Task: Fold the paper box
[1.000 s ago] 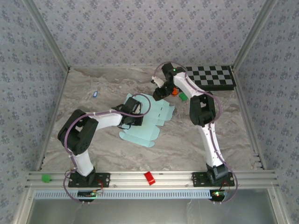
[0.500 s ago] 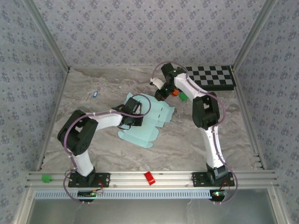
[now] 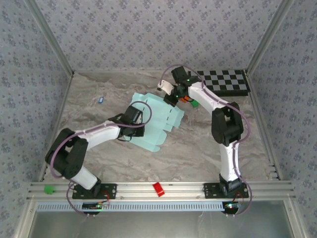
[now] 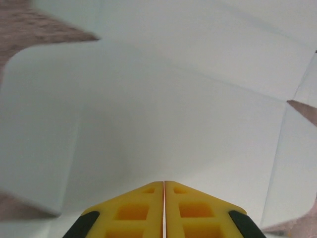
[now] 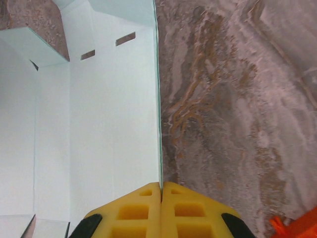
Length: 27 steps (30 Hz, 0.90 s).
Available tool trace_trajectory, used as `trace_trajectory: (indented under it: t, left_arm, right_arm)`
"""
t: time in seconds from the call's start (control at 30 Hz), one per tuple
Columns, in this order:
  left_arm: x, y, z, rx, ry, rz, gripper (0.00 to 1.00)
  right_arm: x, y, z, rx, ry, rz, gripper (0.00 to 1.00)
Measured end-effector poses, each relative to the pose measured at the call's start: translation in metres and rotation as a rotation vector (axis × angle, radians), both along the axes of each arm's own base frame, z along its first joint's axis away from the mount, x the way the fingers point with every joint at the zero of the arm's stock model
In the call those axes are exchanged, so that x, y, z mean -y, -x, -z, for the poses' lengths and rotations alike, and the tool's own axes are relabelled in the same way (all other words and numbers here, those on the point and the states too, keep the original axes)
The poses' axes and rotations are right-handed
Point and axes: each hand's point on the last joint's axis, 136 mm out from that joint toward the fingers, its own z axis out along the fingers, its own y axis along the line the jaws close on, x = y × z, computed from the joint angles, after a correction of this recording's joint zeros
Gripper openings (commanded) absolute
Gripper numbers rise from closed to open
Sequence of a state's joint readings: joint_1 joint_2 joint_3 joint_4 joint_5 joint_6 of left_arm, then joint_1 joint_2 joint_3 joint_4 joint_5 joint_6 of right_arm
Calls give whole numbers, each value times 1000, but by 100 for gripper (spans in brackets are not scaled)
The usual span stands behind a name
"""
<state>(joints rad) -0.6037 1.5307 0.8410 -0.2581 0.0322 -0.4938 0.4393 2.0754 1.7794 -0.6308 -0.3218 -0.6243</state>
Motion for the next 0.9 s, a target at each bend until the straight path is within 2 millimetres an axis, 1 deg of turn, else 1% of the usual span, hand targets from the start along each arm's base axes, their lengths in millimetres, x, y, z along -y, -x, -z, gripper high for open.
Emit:
trace_trajectory:
  t: [0.07, 0.17, 0.23, 0.3, 0.47, 0.7, 0.9]
  left_arm:
    - [-12, 2, 0, 1, 10, -38, 11]
    - [-31, 8, 10, -21, 10, -93, 11]
    - [-41, 13, 20, -48, 7, -123, 7]
    - [-46, 16, 27, -65, 13, -142, 4]
    - [-41, 12, 32, -70, 48, -159, 0]
    - [-34, 5, 33, -68, 90, -185, 0]
    - [-27, -3, 34, -56, 143, -213, 0]
  right_arm:
    - [0, -2, -5, 36, 1, -6, 0]
    - [0, -3, -9, 78, 4, -18, 0]
    - [-1, -2, -10, 100, 11, -29, 0]
    - [-2, 0, -10, 115, 20, -36, 0]
    - [-7, 3, -9, 165, 44, -53, 0]
    - [-7, 10, -8, 279, 94, -56, 0]
    - [-14, 17, -13, 423, 141, -88, 0]
